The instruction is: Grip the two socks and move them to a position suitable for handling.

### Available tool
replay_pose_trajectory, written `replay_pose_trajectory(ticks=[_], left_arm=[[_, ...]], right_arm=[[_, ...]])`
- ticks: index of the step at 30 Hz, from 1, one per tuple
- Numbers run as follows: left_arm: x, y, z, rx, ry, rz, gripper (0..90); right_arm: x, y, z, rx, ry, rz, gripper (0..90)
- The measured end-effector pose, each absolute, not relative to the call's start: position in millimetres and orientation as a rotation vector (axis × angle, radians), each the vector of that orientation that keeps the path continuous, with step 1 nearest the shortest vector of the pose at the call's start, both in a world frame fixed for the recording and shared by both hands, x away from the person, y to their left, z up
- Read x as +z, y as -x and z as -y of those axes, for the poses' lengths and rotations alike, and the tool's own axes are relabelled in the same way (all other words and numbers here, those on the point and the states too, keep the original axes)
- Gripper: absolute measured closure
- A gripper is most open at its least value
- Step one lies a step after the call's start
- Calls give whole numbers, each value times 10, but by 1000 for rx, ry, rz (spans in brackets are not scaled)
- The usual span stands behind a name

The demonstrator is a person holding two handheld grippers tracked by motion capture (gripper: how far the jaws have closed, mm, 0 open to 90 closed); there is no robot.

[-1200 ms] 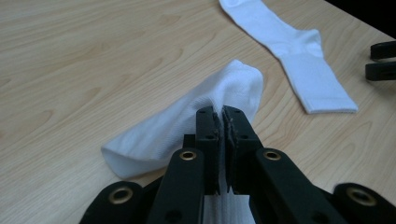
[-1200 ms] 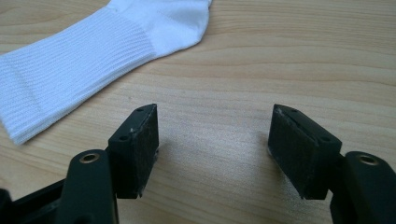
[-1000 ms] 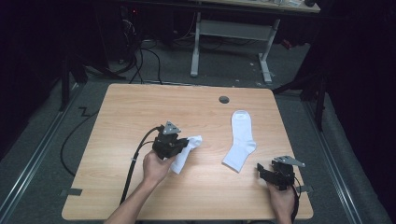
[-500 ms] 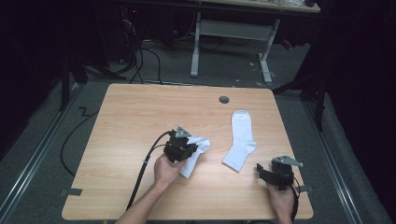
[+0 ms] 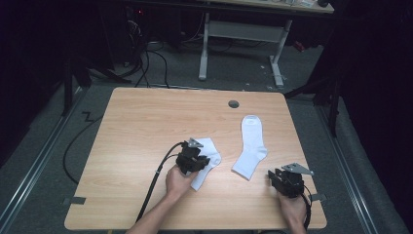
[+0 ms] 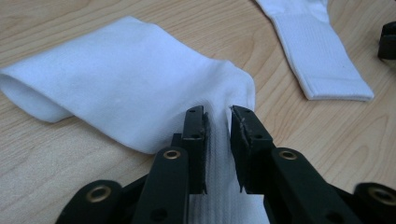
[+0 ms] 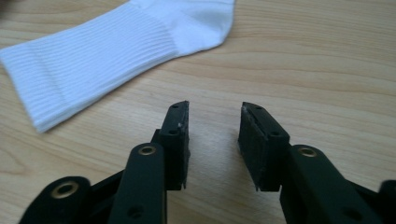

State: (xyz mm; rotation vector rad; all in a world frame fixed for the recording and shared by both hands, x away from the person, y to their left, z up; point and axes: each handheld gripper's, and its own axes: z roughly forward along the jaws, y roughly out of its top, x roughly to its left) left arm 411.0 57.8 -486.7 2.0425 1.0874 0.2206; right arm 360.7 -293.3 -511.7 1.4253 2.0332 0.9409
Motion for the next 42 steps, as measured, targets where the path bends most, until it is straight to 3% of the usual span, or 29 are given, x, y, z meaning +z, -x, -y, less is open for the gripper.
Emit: replay_pose_trajectory(ticks=[11,22,32,42], left_arm=[[-4747,-4120,-752,277,-1986,-1115,615],[-4761,-4359,-996,373,-1953,-1249,500],[-4923,-4525,-970,395,-1983,-1313,500],[-4910,-4624,-866,385,-2000,-1299,532]], right_arm=[[-4859,-3546,2646,1060,-1327,-2062,705],[-4791,-3530,1853,1152,-1102,-2238,680],[-4913,-3485,1203,1170,-960,-2394,635],[-5005,-3418,944,1144,-898,-2473,620]])
